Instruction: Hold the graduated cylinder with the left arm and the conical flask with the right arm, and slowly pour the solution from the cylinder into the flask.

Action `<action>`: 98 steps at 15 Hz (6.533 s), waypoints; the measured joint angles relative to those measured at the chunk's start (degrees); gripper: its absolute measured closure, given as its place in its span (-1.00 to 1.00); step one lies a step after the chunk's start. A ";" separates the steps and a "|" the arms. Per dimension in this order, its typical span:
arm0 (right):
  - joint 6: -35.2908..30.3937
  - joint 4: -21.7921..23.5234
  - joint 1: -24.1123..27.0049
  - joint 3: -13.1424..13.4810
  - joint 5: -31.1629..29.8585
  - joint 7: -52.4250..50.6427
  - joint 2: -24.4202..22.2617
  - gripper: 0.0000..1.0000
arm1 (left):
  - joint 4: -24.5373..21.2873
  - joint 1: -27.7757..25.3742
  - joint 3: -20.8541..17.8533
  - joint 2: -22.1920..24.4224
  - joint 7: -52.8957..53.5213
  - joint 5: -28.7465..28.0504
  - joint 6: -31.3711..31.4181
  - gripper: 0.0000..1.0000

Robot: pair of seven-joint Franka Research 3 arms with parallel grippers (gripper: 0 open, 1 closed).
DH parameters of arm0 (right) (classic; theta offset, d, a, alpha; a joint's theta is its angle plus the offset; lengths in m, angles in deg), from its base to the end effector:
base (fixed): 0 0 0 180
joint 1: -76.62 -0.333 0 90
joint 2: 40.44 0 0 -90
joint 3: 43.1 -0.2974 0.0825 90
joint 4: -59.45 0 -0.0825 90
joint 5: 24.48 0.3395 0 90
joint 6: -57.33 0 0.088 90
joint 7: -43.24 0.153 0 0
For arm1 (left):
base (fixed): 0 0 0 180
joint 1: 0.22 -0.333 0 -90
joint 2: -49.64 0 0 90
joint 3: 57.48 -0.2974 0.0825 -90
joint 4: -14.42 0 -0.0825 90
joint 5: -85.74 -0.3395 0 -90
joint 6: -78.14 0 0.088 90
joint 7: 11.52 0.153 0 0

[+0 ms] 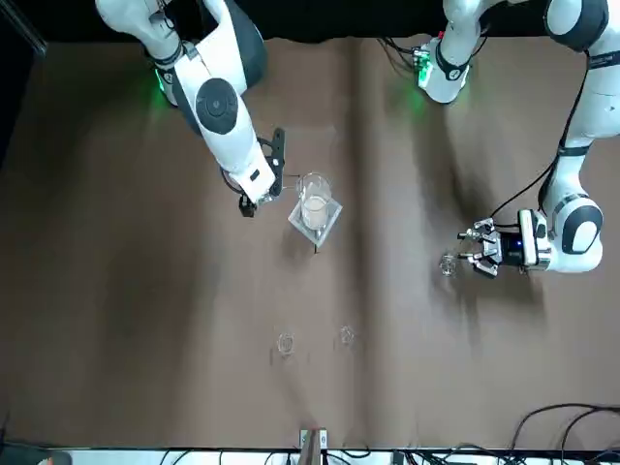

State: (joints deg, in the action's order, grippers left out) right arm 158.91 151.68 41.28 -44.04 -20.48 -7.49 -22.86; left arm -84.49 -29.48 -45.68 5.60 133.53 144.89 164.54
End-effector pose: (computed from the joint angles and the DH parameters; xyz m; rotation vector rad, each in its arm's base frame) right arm 0.4635 0.3507 0.3905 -2.2288 -2.0748 0.2034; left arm 0.5431 0.0358 0.1835 1.2116 -1.3853 1.0906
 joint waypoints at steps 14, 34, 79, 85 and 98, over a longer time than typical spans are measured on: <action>0.14 -0.02 -3.57 -0.01 -4.95 6.47 1.16 -0.91 | 4.73 -2.93 -4.81 4.32 -0.66 -9.23 -0.16 -1.00; -2.73 -3.12 -8.18 0.01 -14.62 13.40 1.17 -0.91 | 6.61 17.60 -3.89 33.42 -65.53 -33.32 7.25 -1.00; -2.89 -4.18 -8.67 0.38 -17.07 14.44 2.79 -0.91 | 7.80 25.23 0.53 45.67 -155.31 -60.51 -0.72 -1.00; -2.89 -5.05 -6.03 0.66 -10.67 11.19 2.79 -0.91 | 7.82 31.30 -7.40 46.98 -155.80 -58.87 -0.22 -1.00; -2.88 -6.47 -0.84 0.79 -0.32 3.70 2.77 -0.91 | 7.78 31.60 -7.72 46.98 -155.80 -58.87 -0.22 -1.00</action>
State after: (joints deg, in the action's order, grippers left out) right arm 156.03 145.21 40.43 -43.25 -20.80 -3.79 -20.09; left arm -76.71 2.12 -53.40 52.58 -22.28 86.02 164.32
